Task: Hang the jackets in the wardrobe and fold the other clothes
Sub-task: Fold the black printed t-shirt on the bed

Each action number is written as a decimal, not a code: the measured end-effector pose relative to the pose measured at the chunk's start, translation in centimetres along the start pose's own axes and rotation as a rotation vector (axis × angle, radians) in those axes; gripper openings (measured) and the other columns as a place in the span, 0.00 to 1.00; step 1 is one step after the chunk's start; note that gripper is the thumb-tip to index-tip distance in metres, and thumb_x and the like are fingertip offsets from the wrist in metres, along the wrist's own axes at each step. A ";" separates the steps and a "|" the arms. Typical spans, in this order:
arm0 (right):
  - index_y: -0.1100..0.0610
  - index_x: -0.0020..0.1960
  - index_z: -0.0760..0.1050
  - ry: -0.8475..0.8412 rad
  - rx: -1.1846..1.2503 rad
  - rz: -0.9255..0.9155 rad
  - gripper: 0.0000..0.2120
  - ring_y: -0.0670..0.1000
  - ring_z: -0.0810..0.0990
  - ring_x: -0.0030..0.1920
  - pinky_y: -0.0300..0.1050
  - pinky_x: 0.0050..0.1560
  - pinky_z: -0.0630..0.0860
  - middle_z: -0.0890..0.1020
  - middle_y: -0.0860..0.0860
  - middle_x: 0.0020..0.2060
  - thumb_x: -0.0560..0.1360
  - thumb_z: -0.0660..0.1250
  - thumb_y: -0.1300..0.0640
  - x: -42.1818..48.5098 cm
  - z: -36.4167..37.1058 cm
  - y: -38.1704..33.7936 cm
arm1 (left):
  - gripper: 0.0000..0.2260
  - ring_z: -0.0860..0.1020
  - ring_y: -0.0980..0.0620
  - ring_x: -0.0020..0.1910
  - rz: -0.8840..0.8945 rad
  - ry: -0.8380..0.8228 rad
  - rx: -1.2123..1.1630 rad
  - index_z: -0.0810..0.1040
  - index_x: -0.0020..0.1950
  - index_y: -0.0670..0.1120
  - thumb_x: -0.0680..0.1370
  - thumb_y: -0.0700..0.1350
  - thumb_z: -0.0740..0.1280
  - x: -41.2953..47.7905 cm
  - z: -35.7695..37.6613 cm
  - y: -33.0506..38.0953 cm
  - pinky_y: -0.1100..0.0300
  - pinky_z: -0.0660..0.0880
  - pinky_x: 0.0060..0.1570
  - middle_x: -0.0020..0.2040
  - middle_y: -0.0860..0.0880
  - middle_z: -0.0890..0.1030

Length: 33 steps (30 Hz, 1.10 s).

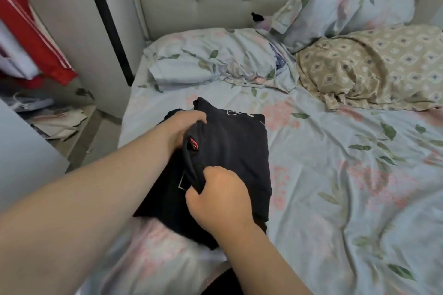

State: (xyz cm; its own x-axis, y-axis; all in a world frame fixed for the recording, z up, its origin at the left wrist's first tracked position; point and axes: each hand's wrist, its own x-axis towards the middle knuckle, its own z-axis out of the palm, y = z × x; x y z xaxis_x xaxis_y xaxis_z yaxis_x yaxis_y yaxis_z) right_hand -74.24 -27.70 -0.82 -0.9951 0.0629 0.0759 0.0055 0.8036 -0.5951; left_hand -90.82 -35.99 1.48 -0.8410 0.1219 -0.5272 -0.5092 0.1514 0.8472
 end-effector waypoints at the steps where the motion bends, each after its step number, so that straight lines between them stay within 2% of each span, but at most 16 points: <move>1: 0.54 0.34 0.60 -0.023 0.002 -0.027 0.15 0.53 0.71 0.37 0.45 0.35 0.63 0.69 0.49 0.33 0.72 0.63 0.51 0.6 0.9 -1.3 | 0.05 0.76 0.50 0.21 -0.020 0.022 0.037 0.74 0.35 0.45 0.70 0.41 0.66 0.0 -1.7 0.1 0.63 0.72 0.23 0.24 0.48 0.77; 2: 0.54 0.34 0.60 -0.052 0.012 -0.039 0.14 0.54 0.71 0.38 0.45 0.37 0.63 0.69 0.50 0.35 0.72 0.64 0.52 1.1 2.2 -2.5 | 0.04 0.79 0.49 0.25 -0.034 0.037 0.064 0.77 0.37 0.45 0.69 0.44 0.68 0.1 -3.5 0.1 0.61 0.74 0.27 0.28 0.46 0.80; 5: 0.57 0.41 0.66 -0.154 0.053 -0.030 0.11 0.57 0.74 0.44 0.45 0.41 0.65 0.72 0.53 0.41 0.76 0.64 0.52 2.3 5.5 -5.1 | 0.12 0.85 0.45 0.38 -0.081 -0.003 0.045 0.84 0.50 0.42 0.74 0.50 0.70 0.6 -7.7 -1.0 0.57 0.80 0.37 0.45 0.42 0.86; 8: 0.59 0.47 0.72 -0.337 0.096 -0.115 0.16 0.58 0.76 0.56 0.49 0.51 0.72 0.77 0.56 0.49 0.77 0.66 0.46 2.5 6.8 -5.4 | 0.13 0.85 0.46 0.39 -0.141 -0.028 -0.036 0.86 0.47 0.42 0.76 0.52 0.70 -0.1 -10.6 -3.7 0.57 0.80 0.36 0.46 0.42 0.86; 9: 0.59 0.48 0.75 -0.380 0.126 -0.170 0.17 0.55 0.77 0.56 0.50 0.55 0.74 0.79 0.55 0.49 0.77 0.66 0.44 2.4 6.6 -5.0 | 0.12 0.85 0.45 0.39 -0.147 -0.010 -0.037 0.86 0.45 0.42 0.76 0.51 0.71 -0.5 -11.4 -5.1 0.57 0.79 0.38 0.46 0.41 0.86; 10: 0.57 0.47 0.77 -0.376 0.174 -0.203 0.17 0.51 0.79 0.51 0.51 0.54 0.75 0.81 0.52 0.45 0.76 0.66 0.42 2.5 5.8 -4.2 | 0.11 0.85 0.45 0.39 -0.121 0.026 -0.006 0.86 0.46 0.42 0.75 0.49 0.71 -0.9 -11.9 -6.7 0.56 0.78 0.41 0.47 0.40 0.86; 12: 0.54 0.44 0.78 -0.173 0.250 -0.166 0.16 0.45 0.79 0.41 0.48 0.49 0.76 0.81 0.47 0.38 0.74 0.64 0.42 3.1 3.9 -2.0 | 0.09 0.85 0.46 0.41 -0.049 0.124 0.067 0.84 0.48 0.43 0.73 0.47 0.74 -2.3 -12.6 -10.0 0.56 0.76 0.42 0.46 0.42 0.86; 14: 0.51 0.47 0.81 0.114 0.269 -0.036 0.11 0.42 0.79 0.46 0.39 0.48 0.73 0.81 0.42 0.42 0.75 0.64 0.46 3.9 2.0 0.9 | 0.09 0.85 0.49 0.41 -0.005 0.198 0.049 0.83 0.48 0.47 0.70 0.47 0.77 -3.5 -12.6 -12.5 0.58 0.76 0.38 0.42 0.49 0.87; 15: 0.49 0.52 0.81 0.185 0.235 0.057 0.10 0.40 0.78 0.52 0.37 0.51 0.72 0.81 0.39 0.46 0.76 0.65 0.47 4.3 1.3 2.3 | 0.08 0.85 0.51 0.40 0.010 0.217 0.004 0.83 0.47 0.49 0.70 0.48 0.78 -3.7 -12.5 -13.1 0.59 0.76 0.36 0.41 0.51 0.87; 17: 0.48 0.65 0.77 0.101 0.121 0.217 0.18 0.45 0.71 0.69 0.42 0.66 0.69 0.76 0.42 0.65 0.77 0.65 0.46 5.1 1.4 4.1 | 0.08 0.85 0.55 0.37 0.044 0.209 -0.052 0.83 0.45 0.50 0.69 0.47 0.79 -3.6 -12.1 -13.1 0.61 0.76 0.33 0.40 0.54 0.86; 19: 0.46 0.73 0.69 -0.030 0.011 0.239 0.25 0.51 0.58 0.78 0.51 0.77 0.58 0.62 0.49 0.78 0.77 0.64 0.42 5.6 2.7 4.2 | 0.08 0.85 0.56 0.37 0.097 0.194 -0.033 0.83 0.46 0.51 0.69 0.44 0.78 -3.1 -11.6 -12.9 0.62 0.76 0.32 0.40 0.56 0.86; 22: 0.41 0.77 0.60 -0.096 -0.158 0.152 0.31 0.54 0.44 0.80 0.60 0.77 0.43 0.49 0.51 0.81 0.76 0.59 0.35 6.2 4.6 3.2 | 0.13 0.86 0.49 0.44 0.038 0.143 -0.157 0.83 0.52 0.48 0.71 0.36 0.75 -2.4 -11.3 -13.4 0.57 0.79 0.42 0.45 0.50 0.87; 26: 0.41 0.80 0.46 -0.297 -0.363 0.267 0.43 0.56 0.36 0.79 0.67 0.74 0.40 0.40 0.52 0.80 0.71 0.57 0.27 6.0 5.9 4.0 | 0.17 0.85 0.44 0.48 -0.075 0.005 -0.299 0.82 0.57 0.44 0.71 0.30 0.72 -2.0 -12.0 -13.9 0.54 0.80 0.47 0.50 0.44 0.86; 30: 0.43 0.80 0.38 -0.405 -0.429 0.381 0.51 0.55 0.34 0.79 0.70 0.73 0.40 0.35 0.51 0.79 0.67 0.57 0.23 6.1 6.4 4.3 | 0.19 0.82 0.45 0.52 -0.015 0.134 0.034 0.77 0.59 0.45 0.71 0.35 0.76 -2.0 -11.8 -14.3 0.51 0.77 0.53 0.55 0.46 0.83; 32: 0.43 0.80 0.37 -0.409 -0.449 0.378 0.51 0.56 0.33 0.79 0.69 0.74 0.40 0.34 0.52 0.79 0.68 0.56 0.23 6.3 6.6 4.2 | 0.28 0.77 0.42 0.57 0.132 0.341 0.469 0.70 0.65 0.46 0.69 0.44 0.78 -2.7 -11.5 -14.1 0.48 0.76 0.55 0.59 0.46 0.78; 33: 0.44 0.80 0.36 -0.413 -0.451 0.373 0.51 0.56 0.33 0.79 0.69 0.74 0.40 0.34 0.52 0.79 0.68 0.56 0.23 6.2 6.7 4.1 | 0.36 0.75 0.39 0.61 0.309 0.477 0.750 0.66 0.70 0.45 0.67 0.47 0.79 -3.0 -11.3 -14.1 0.46 0.74 0.57 0.63 0.43 0.75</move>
State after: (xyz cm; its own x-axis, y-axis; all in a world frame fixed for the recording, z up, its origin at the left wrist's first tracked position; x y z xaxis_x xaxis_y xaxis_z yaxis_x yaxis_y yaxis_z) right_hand -81.06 -27.92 -8.15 -0.8746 0.2240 -0.4300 0.3042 0.9441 -0.1268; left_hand -83.24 -49.54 -8.15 -0.9898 -0.1276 -0.0628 -0.1398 0.7922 0.5940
